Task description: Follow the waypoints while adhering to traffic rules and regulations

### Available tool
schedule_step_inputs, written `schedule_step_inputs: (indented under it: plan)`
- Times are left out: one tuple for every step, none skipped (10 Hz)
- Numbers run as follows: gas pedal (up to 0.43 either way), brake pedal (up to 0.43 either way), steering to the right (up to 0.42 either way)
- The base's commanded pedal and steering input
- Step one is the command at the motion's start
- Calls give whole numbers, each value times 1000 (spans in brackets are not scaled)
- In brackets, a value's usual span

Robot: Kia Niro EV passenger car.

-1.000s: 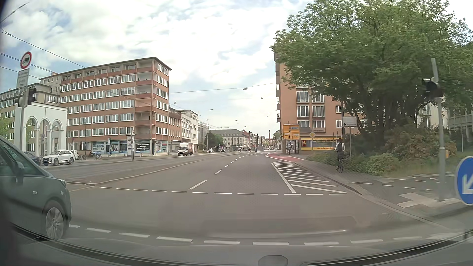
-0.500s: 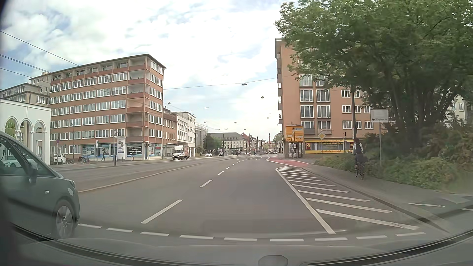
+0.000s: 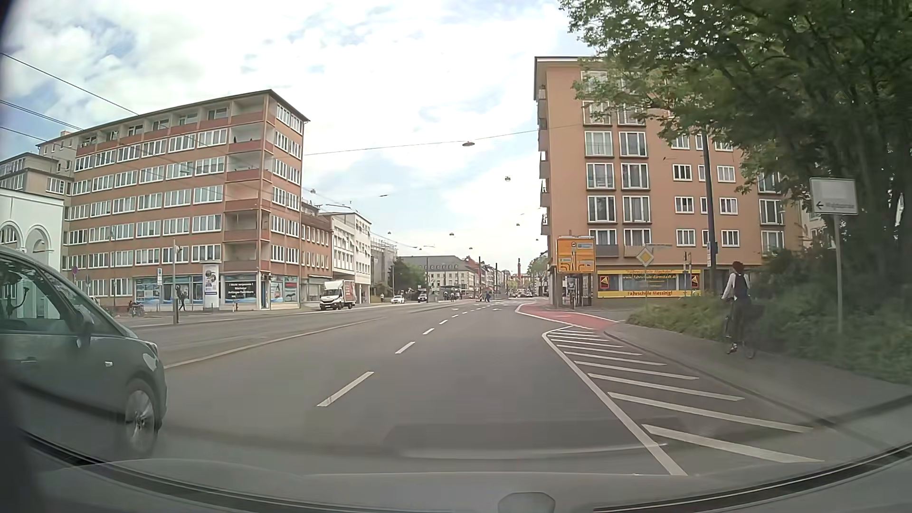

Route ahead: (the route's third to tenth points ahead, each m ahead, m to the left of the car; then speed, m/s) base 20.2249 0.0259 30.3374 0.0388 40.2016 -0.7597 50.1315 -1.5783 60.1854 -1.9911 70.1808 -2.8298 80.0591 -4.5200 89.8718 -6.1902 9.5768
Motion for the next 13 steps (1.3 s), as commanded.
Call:
schedule_step_inputs:
  plan:
    - [98, 30, 1]
    - [98, 30, 1]
    - [98, 30, 1]
    - [87, 30, 1]
    - [87, 30, 1]
    - [87, 30, 1]
    - [87, 30, 1]
    - [87, 30, 1]
    - [87, 30, 1]
    - [87, 30, 1]
    - [87, 30, 1]
    - [87, 30, 1]
    - [87, 30, 1]
